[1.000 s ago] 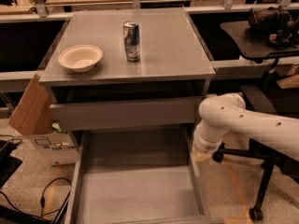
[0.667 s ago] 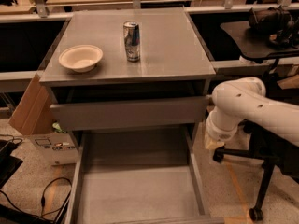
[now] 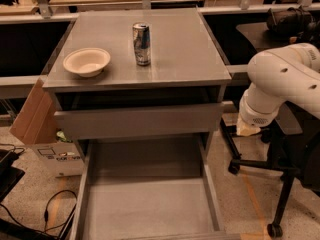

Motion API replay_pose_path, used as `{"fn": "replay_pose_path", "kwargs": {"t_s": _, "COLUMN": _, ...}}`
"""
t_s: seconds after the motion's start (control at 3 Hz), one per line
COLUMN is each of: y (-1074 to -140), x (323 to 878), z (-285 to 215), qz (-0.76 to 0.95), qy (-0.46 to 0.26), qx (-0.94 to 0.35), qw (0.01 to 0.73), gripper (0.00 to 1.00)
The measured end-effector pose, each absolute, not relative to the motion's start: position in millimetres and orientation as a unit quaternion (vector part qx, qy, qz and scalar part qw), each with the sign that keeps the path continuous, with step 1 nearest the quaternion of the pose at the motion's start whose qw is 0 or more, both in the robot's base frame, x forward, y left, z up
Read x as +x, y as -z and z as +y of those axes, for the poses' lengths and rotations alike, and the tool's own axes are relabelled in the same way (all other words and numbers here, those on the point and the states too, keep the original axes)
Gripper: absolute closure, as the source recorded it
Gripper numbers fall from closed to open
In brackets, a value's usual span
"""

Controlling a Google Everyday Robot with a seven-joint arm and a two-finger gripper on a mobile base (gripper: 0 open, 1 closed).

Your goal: Open middle drawer

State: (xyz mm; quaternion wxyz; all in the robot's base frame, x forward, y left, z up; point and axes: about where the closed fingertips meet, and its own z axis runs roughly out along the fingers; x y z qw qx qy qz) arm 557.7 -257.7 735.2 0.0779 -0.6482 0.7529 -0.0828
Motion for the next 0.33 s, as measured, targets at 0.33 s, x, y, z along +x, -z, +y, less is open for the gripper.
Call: {"fn": "replay_pose_path", "kwargs": {"t_s": 0.33, "y": -771.8, "x": 548.1, "z": -273.9, "qz": 0.787, "qy": 0.092, "qx": -0.603, "qw": 0.094, "gripper": 1.00}}
